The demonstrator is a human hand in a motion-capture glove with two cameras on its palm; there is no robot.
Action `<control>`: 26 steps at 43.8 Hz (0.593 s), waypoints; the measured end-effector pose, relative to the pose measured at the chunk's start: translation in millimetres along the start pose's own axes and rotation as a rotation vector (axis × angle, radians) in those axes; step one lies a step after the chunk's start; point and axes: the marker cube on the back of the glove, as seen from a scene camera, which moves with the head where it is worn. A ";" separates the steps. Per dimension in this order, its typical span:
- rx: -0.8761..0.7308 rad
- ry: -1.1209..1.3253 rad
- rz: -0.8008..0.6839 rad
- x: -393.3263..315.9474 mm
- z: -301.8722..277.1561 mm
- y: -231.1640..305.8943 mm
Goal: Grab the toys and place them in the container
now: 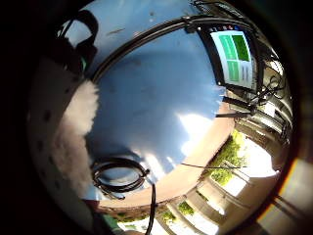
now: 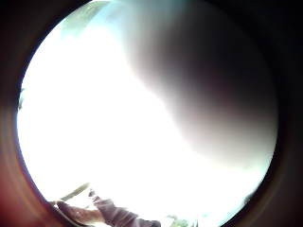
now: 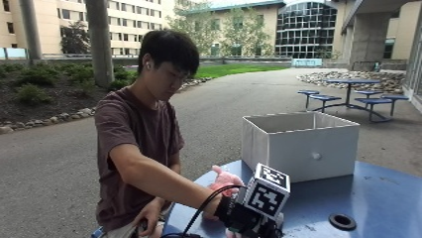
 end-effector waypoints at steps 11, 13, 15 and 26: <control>0.145 -0.089 0.011 -38.0 -109.6 18.1; 0.198 -0.099 0.000 -48.7 -143.6 25.8; 0.250 -0.101 -0.011 -61.4 -177.3 33.8; 0.430 0.030 -0.011 -168.3 -319.3 54.8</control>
